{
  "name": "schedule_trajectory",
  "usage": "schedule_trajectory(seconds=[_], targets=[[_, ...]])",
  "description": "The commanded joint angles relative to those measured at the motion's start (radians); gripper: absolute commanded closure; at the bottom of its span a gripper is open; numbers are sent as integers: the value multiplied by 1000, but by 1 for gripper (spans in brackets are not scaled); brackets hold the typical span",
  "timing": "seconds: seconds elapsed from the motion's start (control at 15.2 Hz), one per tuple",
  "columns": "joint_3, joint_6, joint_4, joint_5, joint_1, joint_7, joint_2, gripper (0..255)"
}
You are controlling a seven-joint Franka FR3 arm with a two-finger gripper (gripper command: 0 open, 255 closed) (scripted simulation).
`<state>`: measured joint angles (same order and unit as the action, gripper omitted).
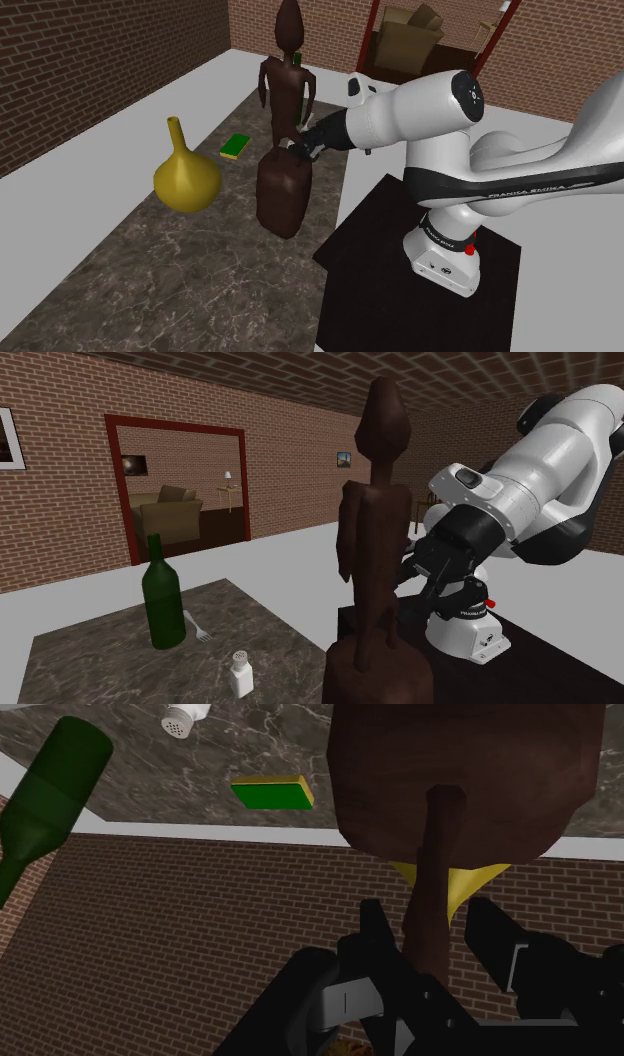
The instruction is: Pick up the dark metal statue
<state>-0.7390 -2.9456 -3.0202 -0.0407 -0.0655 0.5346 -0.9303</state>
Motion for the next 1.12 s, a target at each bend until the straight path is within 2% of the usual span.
schedule_trajectory(seconds=[0.0,0.53,0.92,1.06], targets=[[15,17,6,0,-8,-10,-7,255],[111,147,70,0,-56,-79,-61,255],[165,235,128,-3,-73,-123,-88,255],[166,237,130,-3,-73,-124,-88,255]])
